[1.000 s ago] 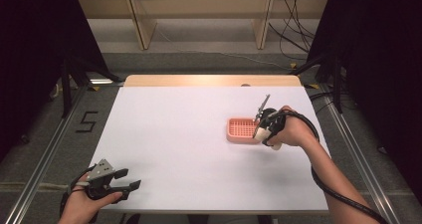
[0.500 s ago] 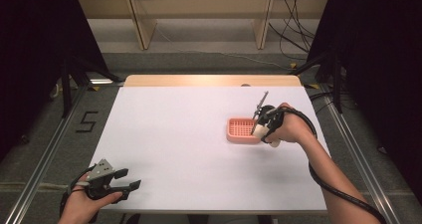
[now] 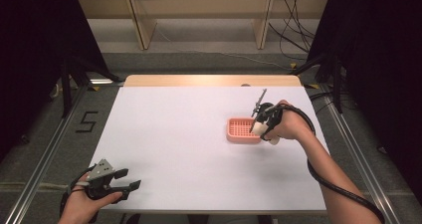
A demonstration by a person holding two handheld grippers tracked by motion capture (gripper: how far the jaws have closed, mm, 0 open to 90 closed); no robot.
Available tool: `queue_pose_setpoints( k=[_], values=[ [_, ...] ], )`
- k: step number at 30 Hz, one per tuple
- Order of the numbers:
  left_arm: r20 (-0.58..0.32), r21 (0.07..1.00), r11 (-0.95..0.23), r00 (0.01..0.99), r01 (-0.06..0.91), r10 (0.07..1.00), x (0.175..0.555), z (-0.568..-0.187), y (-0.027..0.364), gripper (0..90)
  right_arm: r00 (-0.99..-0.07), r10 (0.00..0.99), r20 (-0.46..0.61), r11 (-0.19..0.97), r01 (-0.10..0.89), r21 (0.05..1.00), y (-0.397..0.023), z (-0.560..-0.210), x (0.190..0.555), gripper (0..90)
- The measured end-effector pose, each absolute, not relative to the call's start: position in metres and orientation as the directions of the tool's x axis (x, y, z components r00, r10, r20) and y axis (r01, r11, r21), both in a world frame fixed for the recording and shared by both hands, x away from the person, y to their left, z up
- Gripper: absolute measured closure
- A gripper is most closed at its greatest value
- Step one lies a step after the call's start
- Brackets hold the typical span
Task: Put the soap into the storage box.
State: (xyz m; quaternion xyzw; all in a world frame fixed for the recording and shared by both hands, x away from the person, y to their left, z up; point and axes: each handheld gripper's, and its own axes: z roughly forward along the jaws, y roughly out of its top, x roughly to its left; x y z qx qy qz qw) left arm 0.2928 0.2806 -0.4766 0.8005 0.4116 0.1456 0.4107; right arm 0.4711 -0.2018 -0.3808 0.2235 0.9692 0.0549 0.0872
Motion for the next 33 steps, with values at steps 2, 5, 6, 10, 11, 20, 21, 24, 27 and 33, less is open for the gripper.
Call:
queue_pose_setpoints(
  k=[2,5,6,10,11,20,21,24,27,33],
  values=[
    [-0.106,0.771,-0.331,0.622,0.544,0.776,0.293,-0.476,0.281,32.9,-0.882,0.448,-0.146,0.892,0.43,0.14,-0.201,-0.38,0.472,50.4],
    [-0.12,0.779,-0.307,0.611,0.547,0.782,0.292,-0.477,0.28,33.0,-0.874,0.463,-0.148,0.884,0.444,0.144,-0.2,-0.379,0.471,50.5],
    [-0.12,0.783,-0.301,0.608,0.543,0.785,0.292,-0.477,0.279,32.9,-0.882,0.447,-0.149,0.892,0.427,0.148,-0.2,-0.38,0.473,50.5],
    [-0.12,0.779,-0.308,0.612,0.546,0.782,0.292,-0.477,0.28,32.9,-0.877,0.457,-0.153,0.888,0.438,0.138,-0.199,-0.379,0.474,50.5],
    [-0.104,0.779,-0.322,0.617,0.539,0.78,0.293,-0.477,0.281,32.9,-0.883,0.442,-0.154,0.894,0.422,0.15,-0.199,-0.379,0.476,50.5],
    [-0.118,0.782,-0.304,0.609,0.544,0.785,0.292,-0.477,0.28,32.9,-0.882,0.447,-0.152,0.892,0.425,0.154,-0.194,-0.379,0.478,50.5],
    [-0.118,0.782,-0.304,0.609,0.544,0.785,0.292,-0.477,0.28,32.9,-0.882,0.447,-0.152,0.892,0.425,0.154,-0.194,-0.379,0.478,50.5],
    [-0.118,0.786,-0.301,0.609,0.541,0.784,0.293,-0.477,0.279,32.9,-0.877,0.455,-0.155,0.888,0.433,0.153,-0.193,-0.379,0.479,50.5],
    [-0.12,0.778,-0.31,0.613,0.546,0.781,0.293,-0.476,0.28,32.9,-0.877,0.455,-0.156,0.888,0.435,0.146,-0.191,-0.379,0.48,50.5],
    [-0.116,0.777,-0.315,0.616,0.545,0.779,0.293,-0.476,0.28,33.0,-0.887,0.432,-0.16,0.899,0.411,0.149,-0.189,-0.378,0.483,50.5]
  ],
)
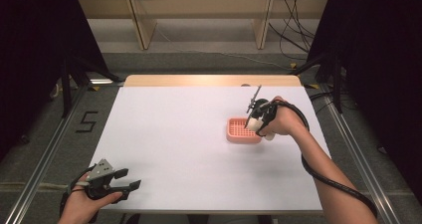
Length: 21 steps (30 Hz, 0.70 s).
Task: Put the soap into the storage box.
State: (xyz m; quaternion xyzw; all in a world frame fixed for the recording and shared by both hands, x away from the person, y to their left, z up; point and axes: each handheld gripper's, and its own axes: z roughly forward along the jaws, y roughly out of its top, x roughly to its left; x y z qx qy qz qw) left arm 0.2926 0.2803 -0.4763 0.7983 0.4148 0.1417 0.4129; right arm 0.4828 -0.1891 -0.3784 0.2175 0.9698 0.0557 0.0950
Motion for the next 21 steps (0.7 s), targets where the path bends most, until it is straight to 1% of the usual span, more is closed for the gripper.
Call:
queue_pose_setpoints(
  k=[1,2,7,9,10,13,15,18,19,20,21],
  values=[
    [-0.12,0.779,-0.309,0.614,0.546,0.781,0.2926,-0.4765,0.2799,32.9,-0.879,0.449,-0.161,0.891,0.427,0.153,-0.1875,-0.3783,0.4817,50.5],
    [-0.121,0.781,-0.306,0.612,0.545,0.781,0.2925,-0.4767,0.2798,32.9,-0.88,0.443,-0.173,0.894,0.42,0.154,-0.1876,-0.3785,0.4822,50.4],
    [-0.121,0.779,-0.308,0.613,0.546,0.781,0.2925,-0.4764,0.28,32.9,-0.887,0.433,-0.161,0.899,0.413,0.145,-0.1842,-0.3791,0.4836,50.5],
    [-0.121,0.779,-0.308,0.613,0.546,0.781,0.2925,-0.4764,0.28,32.9,-0.89,0.429,-0.154,0.9,0.405,0.162,-0.1841,-0.3806,0.4848,50.5],
    [-0.121,0.779,-0.308,0.613,0.546,0.781,0.2925,-0.4764,0.28,32.9,-0.884,0.439,-0.158,0.895,0.416,0.159,-0.1828,-0.38,0.484,50.5],
    [-0.121,0.778,-0.31,0.614,0.547,0.78,0.2925,-0.4762,0.2801,32.9,-0.893,0.413,-0.181,0.909,0.391,0.144,-0.1826,-0.3788,0.4866,50.5],
    [-0.113,0.778,-0.317,0.617,0.542,0.779,0.2931,-0.4763,0.2806,32.9,-0.896,0.412,-0.166,0.909,0.389,0.152,-0.181,-0.3785,0.4871,50.5],
    [-0.126,0.781,-0.301,0.611,0.547,0.782,0.2922,-0.4764,0.2795,32.9,-0.892,0.416,-0.179,0.907,0.393,0.151,-0.1801,-0.3784,0.4873,50.5],
    [-0.126,0.784,-0.297,0.608,0.545,0.784,0.2922,-0.4767,0.2792,32.9,-0.892,0.42,-0.169,0.904,0.397,0.157,-0.1789,-0.3784,0.487,50.5],
    [-0.122,0.784,-0.297,0.604,0.545,0.787,0.2919,-0.4766,0.279,33.0,-0.895,0.403,-0.19,0.913,0.38,0.147,-0.1794,-0.378,0.4881,50.5],
    [-0.126,0.784,-0.297,0.608,0.545,0.784,0.2921,-0.4767,0.2792,33.0,-0.893,0.416,-0.173,0.907,0.394,0.152,-0.1781,-0.3782,0.4873,50.5]
  ],
)
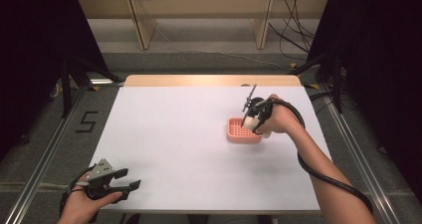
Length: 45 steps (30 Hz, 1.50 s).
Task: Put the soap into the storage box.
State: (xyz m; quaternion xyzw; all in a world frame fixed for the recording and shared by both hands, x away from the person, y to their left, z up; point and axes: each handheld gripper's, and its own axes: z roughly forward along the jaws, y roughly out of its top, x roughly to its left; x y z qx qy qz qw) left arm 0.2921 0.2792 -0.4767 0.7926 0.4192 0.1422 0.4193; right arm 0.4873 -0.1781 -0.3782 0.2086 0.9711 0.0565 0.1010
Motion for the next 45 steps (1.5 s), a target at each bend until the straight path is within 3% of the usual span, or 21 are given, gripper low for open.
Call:
queue_pose_setpoints(
  k=[45],
  values=[
    [-0.126,0.784,-0.3,0.613,0.543,0.78,0.293,-0.477,0.28,32.9,-0.9,0.387,-0.201,0.919,0.359,0.161,-0.166,-0.379,0.498,50.5]
  ],
)
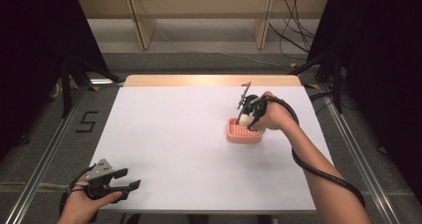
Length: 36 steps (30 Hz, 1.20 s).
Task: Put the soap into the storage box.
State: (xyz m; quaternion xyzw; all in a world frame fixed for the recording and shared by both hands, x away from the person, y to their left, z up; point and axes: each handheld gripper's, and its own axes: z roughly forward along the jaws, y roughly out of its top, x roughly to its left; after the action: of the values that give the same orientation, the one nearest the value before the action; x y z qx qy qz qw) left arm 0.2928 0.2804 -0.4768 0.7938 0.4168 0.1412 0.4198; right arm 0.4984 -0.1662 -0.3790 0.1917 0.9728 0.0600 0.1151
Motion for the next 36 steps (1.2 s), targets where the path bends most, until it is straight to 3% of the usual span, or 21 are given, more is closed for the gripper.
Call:
queue_pose_setpoints(
  k=[36],
  values=[
    [-0.121,0.777,-0.311,0.615,0.547,0.779,0.292,-0.475,0.282,33.0,-0.906,0.369,-0.209,0.927,0.342,0.154,-0.162,-0.391,0.508,50.5]
  ],
)
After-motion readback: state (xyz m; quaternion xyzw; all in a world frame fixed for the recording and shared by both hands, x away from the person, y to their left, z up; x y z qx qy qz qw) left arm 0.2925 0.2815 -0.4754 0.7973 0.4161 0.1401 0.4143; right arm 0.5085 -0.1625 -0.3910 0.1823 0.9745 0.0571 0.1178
